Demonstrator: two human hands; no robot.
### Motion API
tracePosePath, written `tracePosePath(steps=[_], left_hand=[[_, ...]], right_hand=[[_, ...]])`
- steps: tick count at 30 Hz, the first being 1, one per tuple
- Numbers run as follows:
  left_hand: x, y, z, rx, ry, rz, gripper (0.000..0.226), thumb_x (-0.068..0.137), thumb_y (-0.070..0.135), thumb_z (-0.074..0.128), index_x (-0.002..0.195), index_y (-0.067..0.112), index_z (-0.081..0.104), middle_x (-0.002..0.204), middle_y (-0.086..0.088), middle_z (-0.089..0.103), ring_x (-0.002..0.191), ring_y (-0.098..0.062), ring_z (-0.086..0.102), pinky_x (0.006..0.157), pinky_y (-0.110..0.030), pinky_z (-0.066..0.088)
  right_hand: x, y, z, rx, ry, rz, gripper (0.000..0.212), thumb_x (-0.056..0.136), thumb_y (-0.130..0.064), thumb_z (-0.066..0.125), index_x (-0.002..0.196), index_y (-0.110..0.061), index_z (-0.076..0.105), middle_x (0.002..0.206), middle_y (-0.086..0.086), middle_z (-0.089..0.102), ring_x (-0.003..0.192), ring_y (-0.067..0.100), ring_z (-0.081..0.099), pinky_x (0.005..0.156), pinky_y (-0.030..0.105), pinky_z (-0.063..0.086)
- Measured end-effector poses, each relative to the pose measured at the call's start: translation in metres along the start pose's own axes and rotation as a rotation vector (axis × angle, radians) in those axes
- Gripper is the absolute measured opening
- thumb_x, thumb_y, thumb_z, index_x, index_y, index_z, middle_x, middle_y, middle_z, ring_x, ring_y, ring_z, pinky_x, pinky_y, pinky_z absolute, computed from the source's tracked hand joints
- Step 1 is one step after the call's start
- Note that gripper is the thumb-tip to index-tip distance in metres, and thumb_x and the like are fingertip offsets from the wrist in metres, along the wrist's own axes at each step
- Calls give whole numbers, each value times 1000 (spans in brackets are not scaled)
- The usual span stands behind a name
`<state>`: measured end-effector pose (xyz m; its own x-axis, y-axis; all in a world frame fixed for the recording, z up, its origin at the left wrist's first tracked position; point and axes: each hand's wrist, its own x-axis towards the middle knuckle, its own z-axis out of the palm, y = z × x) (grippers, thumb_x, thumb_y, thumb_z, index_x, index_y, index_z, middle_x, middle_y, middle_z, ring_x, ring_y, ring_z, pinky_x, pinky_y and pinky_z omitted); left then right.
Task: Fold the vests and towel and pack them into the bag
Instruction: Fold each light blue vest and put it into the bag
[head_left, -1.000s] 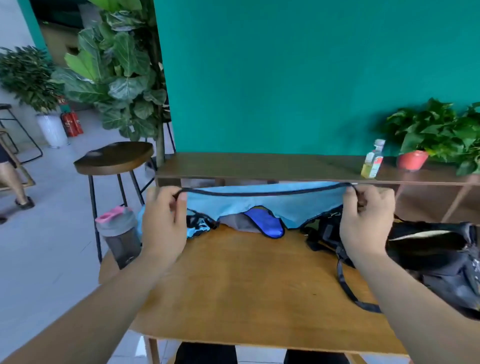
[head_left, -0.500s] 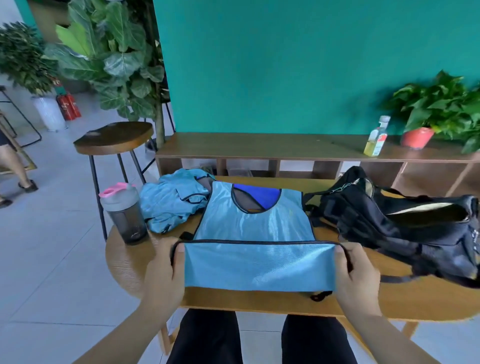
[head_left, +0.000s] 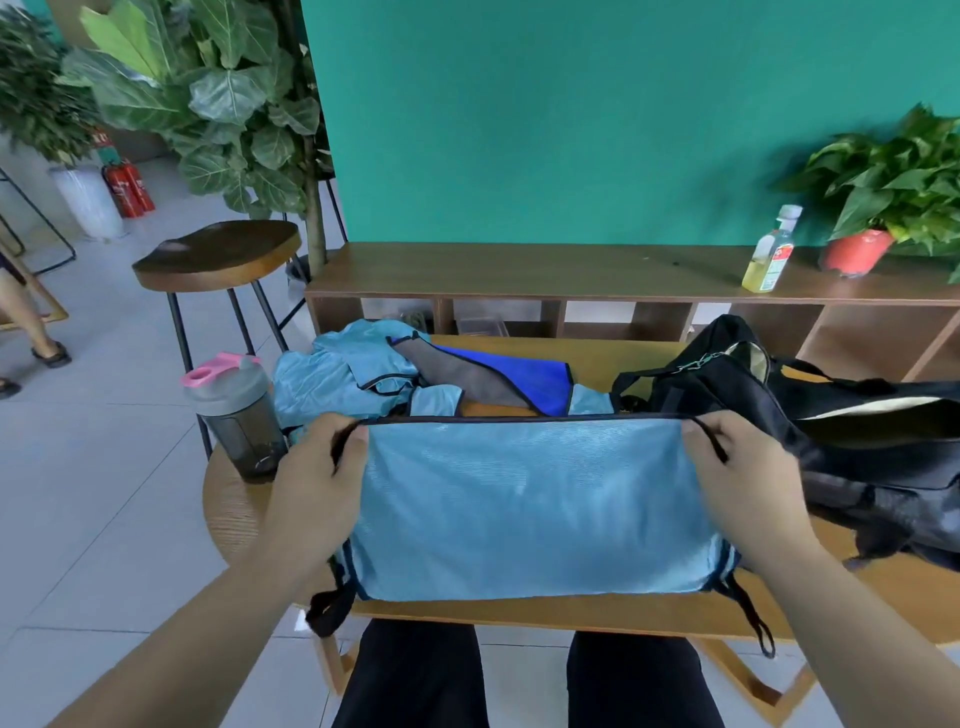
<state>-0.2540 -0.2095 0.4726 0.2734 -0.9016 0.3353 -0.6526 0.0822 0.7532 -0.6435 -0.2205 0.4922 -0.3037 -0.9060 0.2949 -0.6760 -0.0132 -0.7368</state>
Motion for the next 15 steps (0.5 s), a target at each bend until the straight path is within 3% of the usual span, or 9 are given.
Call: tracePosePath(steps=[4,7,9,12,15], left_hand=[[27,-44,58,18,-142,-206,14,106,27,59,116,17,60,102,2,66,100,-24,64,78,-33,40],[11,-66,87,35,-246,-196,41,99,18,66,136,26,49,109,2,68,93,-19,66,79,-33,49],[-4,-76,94,74,-255,-153,57,99,15,63,148,33,40,112,3,65,82,-10,64,74,-35,54],[-20,-85,94,181,-250,-52,56,103,14,57,150,38,41,116,4,56,66,-13,60,68,-41,57],[-31,-86,85,202,-250,-5,49,104,12,53,146,37,48,115,8,54,72,-11,58,67,-32,54]], right_hand=[[32,42,57,-111,-223,105,16,106,-36,55,119,-28,62,95,-5,71,78,18,68,67,41,60],[23,72,91,-192,-357,187,38,106,-26,57,142,-30,47,89,3,66,59,22,66,44,34,50],[10,86,103,-271,-317,143,49,105,-19,54,150,-33,38,97,7,69,57,20,62,43,31,44],[-6,90,105,-361,-233,51,54,105,-17,51,153,-36,37,128,5,62,67,15,61,49,31,44],[-20,92,98,-412,-242,25,56,104,-14,48,155,-36,37,120,-1,58,65,10,57,50,31,48]])
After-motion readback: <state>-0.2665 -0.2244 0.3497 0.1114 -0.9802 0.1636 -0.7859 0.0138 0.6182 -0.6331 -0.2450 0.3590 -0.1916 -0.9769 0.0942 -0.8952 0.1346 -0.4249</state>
